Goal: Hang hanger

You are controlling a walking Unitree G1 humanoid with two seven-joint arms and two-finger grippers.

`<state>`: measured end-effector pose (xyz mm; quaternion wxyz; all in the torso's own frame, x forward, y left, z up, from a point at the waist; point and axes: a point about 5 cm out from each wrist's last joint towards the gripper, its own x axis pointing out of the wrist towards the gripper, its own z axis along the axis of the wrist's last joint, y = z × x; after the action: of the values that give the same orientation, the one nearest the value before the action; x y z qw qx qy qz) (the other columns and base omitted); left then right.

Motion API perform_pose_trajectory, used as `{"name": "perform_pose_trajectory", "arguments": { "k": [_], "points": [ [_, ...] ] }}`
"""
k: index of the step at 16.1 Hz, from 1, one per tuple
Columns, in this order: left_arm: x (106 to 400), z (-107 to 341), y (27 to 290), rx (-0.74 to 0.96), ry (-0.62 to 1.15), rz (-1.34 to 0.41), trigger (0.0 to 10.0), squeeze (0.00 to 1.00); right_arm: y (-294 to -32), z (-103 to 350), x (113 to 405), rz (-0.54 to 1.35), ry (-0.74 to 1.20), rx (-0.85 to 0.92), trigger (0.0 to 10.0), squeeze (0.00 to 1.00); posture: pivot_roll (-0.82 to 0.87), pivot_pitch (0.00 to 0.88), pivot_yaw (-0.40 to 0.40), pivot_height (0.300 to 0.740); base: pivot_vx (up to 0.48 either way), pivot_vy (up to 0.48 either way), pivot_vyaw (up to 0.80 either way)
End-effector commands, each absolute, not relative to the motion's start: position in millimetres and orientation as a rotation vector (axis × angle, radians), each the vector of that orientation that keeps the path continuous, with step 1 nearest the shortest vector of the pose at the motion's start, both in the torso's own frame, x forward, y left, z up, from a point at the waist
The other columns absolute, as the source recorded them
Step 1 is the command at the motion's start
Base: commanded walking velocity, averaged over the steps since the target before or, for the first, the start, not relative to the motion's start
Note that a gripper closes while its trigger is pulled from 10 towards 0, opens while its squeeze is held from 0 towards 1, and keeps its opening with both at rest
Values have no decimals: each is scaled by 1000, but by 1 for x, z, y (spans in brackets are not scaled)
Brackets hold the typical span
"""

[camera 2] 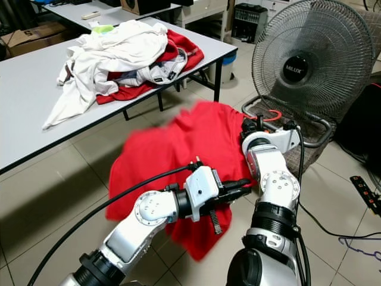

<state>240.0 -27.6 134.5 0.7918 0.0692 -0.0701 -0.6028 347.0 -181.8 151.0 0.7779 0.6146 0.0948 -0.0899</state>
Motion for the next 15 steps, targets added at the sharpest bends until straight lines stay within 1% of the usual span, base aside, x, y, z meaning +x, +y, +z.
{"name": "perform_pose_trajectory", "arguments": {
  "k": [1,2,3,4,5,8,12,13,14,15],
  "points": [
    [235,137,-29,145,-157,-1332,0,0,-182,158,352,-181,190,1318,10000,0,-50,9,2,740,0,0,0],
    [235,136,-29,155,-151,-1339,0,0,-182,158,352,-182,189,1317,10000,0,-50,9,2,740,0,0,0],
    [235,134,-29,178,-137,-1336,10000,0,-182,158,352,-183,188,1316,10000,0,-49,10,1,740,0,0,0],
    [236,132,-28,194,-129,-1329,10000,0,-182,158,352,-183,188,1315,10000,0,-49,10,1,740,0,0,0],
    [238,130,-26,194,-99,-1330,10000,1000,-182,158,353,-182,187,1313,10000,0,-48,9,1,740,0,0,0],
    [239,133,-24,159,-88,-1333,10000,1000,-183,157,352,-181,186,1307,10000,0,-48,9,1,740,0,0,0],
    [242,141,-21,98,-89,-1343,10000,1000,-187,154,351,-195,190,1253,10000,0,-44,3,1,740,0,0,0],
    [244,143,-17,93,-92,-1330,10000,1000,-193,150,349,-194,211,1139,10000,0,-45,0,0,740,0,0,0],
    [246,142,-14,99,-90,-1314,10000,1000,-194,149,348,-184,230,1073,10000,0,-45,0,0,740,0,0,0],
    [249,142,-10,104,-84,-1293,10000,1000,-195,146,346,-167,258,969,10000,0,-46,0,0,740,0,0,0]
  ]
}}
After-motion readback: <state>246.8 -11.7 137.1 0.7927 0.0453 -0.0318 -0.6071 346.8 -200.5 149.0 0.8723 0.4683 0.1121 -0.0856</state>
